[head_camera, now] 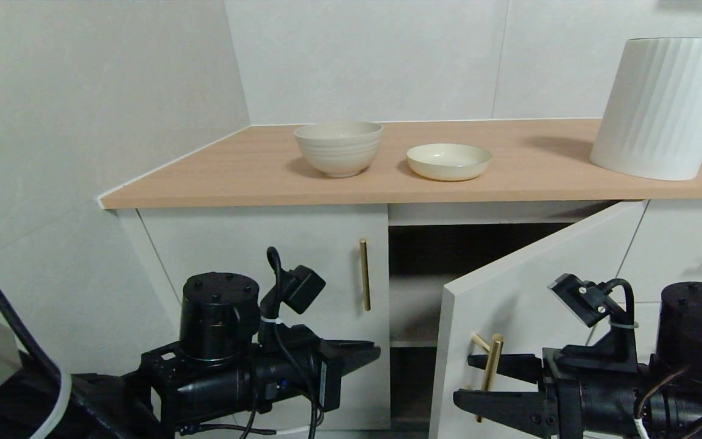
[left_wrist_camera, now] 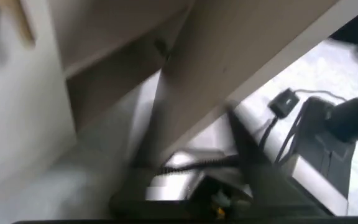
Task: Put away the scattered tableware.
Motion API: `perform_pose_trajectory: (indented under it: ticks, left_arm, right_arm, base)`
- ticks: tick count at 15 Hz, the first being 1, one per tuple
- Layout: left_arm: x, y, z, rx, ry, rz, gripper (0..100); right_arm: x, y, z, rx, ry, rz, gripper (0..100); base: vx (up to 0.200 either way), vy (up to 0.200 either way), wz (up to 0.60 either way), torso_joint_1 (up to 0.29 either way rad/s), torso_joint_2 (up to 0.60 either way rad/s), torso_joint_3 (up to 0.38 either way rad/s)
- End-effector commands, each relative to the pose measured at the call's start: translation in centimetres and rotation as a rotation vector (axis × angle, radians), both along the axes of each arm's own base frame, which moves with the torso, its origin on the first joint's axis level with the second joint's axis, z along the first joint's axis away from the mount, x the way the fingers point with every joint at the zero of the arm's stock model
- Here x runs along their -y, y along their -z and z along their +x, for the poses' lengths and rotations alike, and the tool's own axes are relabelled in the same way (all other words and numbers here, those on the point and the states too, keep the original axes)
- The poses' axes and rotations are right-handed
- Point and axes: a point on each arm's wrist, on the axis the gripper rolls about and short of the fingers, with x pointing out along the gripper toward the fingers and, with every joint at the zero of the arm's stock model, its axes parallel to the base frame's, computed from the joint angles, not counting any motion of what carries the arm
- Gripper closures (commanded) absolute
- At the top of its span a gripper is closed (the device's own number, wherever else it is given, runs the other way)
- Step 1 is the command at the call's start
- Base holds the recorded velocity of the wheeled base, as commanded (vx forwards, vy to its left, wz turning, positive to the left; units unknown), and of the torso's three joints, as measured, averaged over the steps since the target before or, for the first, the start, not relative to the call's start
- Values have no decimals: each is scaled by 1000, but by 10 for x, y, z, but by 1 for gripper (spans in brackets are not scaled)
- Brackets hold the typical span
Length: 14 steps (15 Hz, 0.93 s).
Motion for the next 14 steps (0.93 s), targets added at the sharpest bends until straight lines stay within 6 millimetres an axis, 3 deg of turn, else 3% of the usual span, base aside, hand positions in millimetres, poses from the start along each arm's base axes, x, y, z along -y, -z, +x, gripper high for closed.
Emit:
perform_pose_trajectory:
  ticks: [1, 4, 8, 11, 14]
  left_arm:
    - [7, -1, 9, 7, -5, -39, 100]
    - [33, 8, 26, 21, 27, -88, 100]
    - [69, 26, 33, 75, 98, -135, 100]
    - [79, 28, 30, 78, 125, -140, 100]
    - [90, 25, 24, 86, 153, -148, 100]
  right_arm:
    - [0, 1, 1, -3, 2, -3, 0]
    - [0, 2, 1, -5, 2, -4, 0]
    - [3, 4, -4, -6, 3, -15, 0]
    - [7, 6, -3, 8, 37, -30, 0]
    - [19, 3, -2, 113, 192, -85, 0]
  base:
    - [0, 0, 0, 0, 0, 0]
    - [0, 0, 0, 0, 0, 0]
    - [0, 0, 0, 0, 0, 0]
    - [0, 0, 0, 0, 0, 0]
    - [0, 0, 0, 0, 0, 0]
